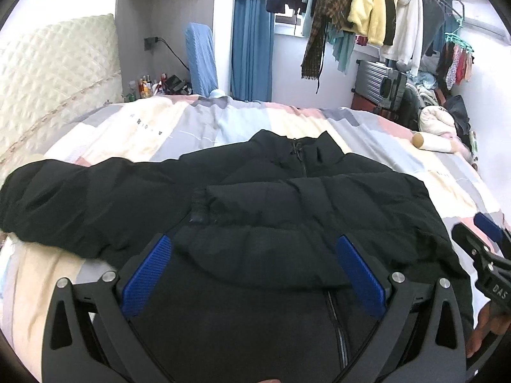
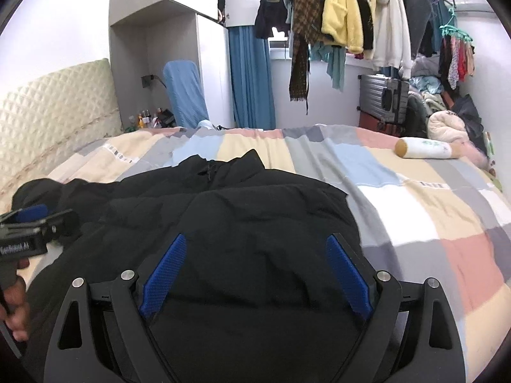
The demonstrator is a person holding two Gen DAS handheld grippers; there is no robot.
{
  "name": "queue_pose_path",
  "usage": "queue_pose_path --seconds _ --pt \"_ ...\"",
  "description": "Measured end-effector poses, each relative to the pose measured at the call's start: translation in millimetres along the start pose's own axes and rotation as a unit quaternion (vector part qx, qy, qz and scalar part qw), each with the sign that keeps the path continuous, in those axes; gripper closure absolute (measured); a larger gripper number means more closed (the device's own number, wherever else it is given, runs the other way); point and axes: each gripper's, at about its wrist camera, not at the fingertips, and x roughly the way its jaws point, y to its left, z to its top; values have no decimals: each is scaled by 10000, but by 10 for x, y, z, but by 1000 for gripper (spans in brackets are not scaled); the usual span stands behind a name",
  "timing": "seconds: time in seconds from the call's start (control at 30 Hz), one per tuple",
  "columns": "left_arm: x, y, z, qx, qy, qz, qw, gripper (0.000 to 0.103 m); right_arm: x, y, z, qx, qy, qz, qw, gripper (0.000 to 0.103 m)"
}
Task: Fold large clothes
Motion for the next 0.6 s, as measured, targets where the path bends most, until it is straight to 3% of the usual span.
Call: queue_pose_path --seconds 0.27,0.6 --pt "-492 180 -166 -31 -160 -20 9999 0 -703 -15 -324 203 45 -28 9998 13" --pt "-785 870 -253 -452 -185 119 9987 0 -1460 40 -846 366 49 94 9993 11"
